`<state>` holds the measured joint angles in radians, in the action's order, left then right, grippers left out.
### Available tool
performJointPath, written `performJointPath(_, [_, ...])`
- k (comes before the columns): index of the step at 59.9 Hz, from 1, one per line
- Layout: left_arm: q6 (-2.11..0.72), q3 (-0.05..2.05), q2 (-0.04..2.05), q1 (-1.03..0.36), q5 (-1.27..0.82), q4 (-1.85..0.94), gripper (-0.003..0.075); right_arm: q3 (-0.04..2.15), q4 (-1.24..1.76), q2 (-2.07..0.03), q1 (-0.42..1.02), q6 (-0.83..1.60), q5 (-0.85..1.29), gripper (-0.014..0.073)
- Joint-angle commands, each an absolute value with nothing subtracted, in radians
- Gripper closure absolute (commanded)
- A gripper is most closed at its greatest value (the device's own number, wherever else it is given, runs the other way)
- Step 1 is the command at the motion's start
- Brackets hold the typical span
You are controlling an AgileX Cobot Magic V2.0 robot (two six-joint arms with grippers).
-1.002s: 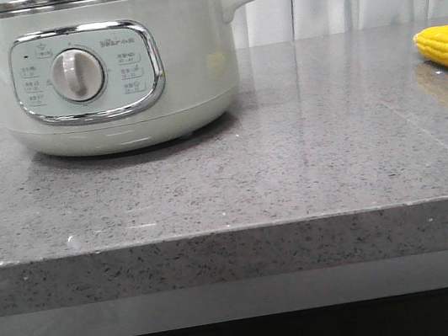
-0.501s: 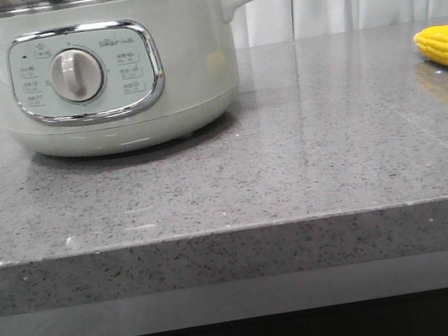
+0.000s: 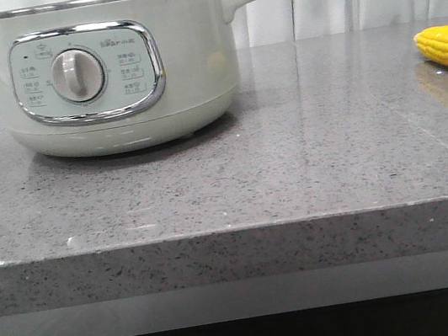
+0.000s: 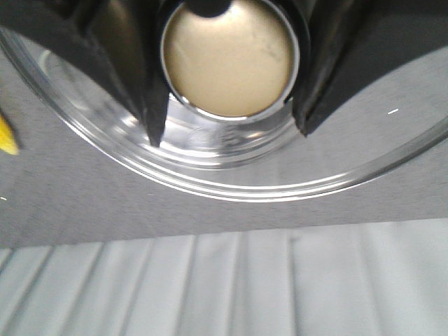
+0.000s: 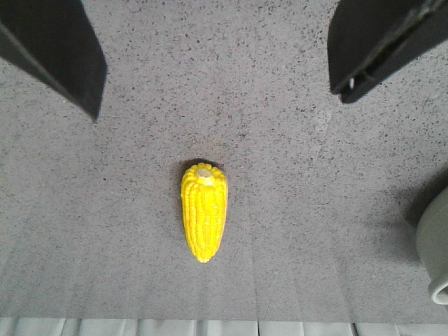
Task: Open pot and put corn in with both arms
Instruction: 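Lift the glass lid off the pot with the left gripper, then lower the right gripper over the yellow corn cob and grasp it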
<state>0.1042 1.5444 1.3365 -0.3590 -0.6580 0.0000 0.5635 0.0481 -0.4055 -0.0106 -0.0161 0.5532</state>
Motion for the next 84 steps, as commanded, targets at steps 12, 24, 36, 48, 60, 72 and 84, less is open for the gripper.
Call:
performJointPath(12, [0.107,1.327,1.037,-0.321,-0.562,0.04,0.0529,0.643,0.049,-0.476,-0.01,-0.008,0.557,-0.006])
performJointPath(24, [0.107,1.12,0.843,-0.321,-0.56,0.04,0.0529,0.744,0.028,-0.604,-0.01,-0.008,0.63,-0.006])
performJointPath(36, [0.107,0.989,0.693,-0.321,-0.558,0.043,0.0531,0.861,0.025,-0.767,-0.01,-0.009,0.708,-0.006])
performJointPath(48, [0.107,0.959,0.631,-0.321,-0.558,0.053,0.0531,1.041,0.008,-0.974,-0.053,-0.009,0.801,-0.006])
performJointPath(60, [0.107,0.959,0.631,-0.321,-0.554,0.055,0.0531,1.258,0.013,-1.199,-0.093,-0.009,0.912,-0.006])
performJointPath(72, [0.107,0.959,0.631,-0.321,-0.554,0.055,0.0531,1.457,0.015,-1.422,-0.094,-0.009,0.978,-0.006])
performJointPath(84, [0.107,0.959,0.631,-0.321,-0.554,0.055,0.0531,1.578,0.061,-1.59,-0.094,0.0,1.0,-0.006])
